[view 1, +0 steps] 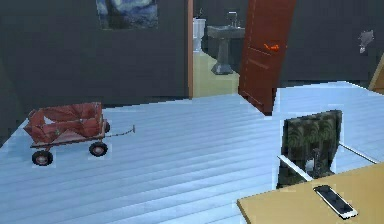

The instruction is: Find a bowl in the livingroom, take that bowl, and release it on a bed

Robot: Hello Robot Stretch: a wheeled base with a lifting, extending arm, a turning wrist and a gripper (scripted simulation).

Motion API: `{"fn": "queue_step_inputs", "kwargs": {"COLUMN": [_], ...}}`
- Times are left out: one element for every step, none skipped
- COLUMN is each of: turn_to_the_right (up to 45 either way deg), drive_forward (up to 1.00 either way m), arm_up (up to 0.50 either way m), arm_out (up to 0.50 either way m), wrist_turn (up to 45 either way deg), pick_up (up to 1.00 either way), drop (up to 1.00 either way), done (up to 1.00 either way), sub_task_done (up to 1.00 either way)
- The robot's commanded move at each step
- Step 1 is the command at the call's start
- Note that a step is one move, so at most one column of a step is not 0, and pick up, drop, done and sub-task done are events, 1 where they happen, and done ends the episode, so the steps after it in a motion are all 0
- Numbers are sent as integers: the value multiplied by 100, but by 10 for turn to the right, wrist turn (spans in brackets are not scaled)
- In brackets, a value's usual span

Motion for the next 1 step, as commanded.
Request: {"fn": "queue_step_inputs", "kwargs": {"turn_to_the_right": [0], "drive_forward": [0], "arm_up": [0], "arm_out": [0], "wrist_turn": [-450], "pick_up": [0], "drop": [0], "done": [0], "sub_task_done": [0]}}
